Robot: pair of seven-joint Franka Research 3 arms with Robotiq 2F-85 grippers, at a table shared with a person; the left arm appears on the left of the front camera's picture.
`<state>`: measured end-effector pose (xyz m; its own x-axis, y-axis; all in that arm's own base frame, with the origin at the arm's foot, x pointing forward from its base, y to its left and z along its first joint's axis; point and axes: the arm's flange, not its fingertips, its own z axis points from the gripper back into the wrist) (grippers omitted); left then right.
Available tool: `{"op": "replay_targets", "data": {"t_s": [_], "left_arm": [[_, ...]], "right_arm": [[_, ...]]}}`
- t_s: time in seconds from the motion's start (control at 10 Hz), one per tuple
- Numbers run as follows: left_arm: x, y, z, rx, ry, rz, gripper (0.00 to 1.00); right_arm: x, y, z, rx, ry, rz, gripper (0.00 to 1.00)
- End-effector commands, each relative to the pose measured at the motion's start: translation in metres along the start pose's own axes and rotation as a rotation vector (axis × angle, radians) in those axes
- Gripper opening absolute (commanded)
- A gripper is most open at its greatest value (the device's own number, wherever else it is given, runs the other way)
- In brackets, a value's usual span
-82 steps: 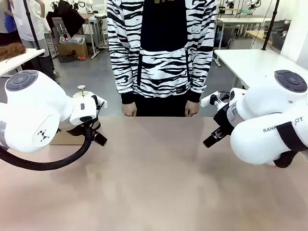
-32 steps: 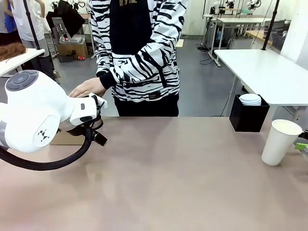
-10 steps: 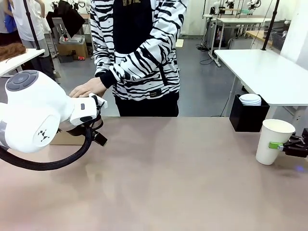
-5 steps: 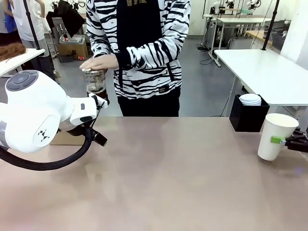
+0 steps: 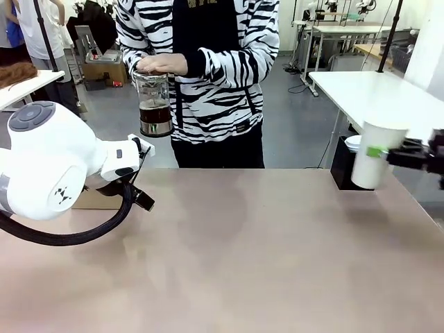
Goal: Pour a drink into a cup and package it in a carrier.
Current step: Pick up the 600 ml Paper Cup and place it in the middle top area of the table.
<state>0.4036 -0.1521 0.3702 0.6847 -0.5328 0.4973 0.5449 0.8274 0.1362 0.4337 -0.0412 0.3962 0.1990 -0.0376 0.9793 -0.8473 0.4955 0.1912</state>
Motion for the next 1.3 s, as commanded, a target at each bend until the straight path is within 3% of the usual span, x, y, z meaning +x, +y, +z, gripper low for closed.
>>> {"op": "replay_targets", "data": {"t_s": [0.0, 0.4, 0.6, 1.2], "left_arm": [[0.0, 0.0, 0.0, -0.001, -0.001, 0.001, 1.0], [0.0, 0.0, 0.0, -0.001, -0.001, 0.001, 1.0], [0.0, 0.0, 0.0, -0.001, -0.001, 0.001, 1.0], [0.0, 0.0, 0.0, -0.001, -0.001, 0.001, 1.0]], "right_arm": [[0.013, 0.008, -0.072, -0.05, -0.01, 0.011, 0.81], [-0.001, 0.006, -0.195, -0.081, -0.007, 0.025, 0.81], [-0.023, 0.0, -0.231, -0.082, 0.001, 0.021, 0.81], [-0.067, -0.023, -0.254, -0.065, 0.012, 0.019, 0.81]]}}
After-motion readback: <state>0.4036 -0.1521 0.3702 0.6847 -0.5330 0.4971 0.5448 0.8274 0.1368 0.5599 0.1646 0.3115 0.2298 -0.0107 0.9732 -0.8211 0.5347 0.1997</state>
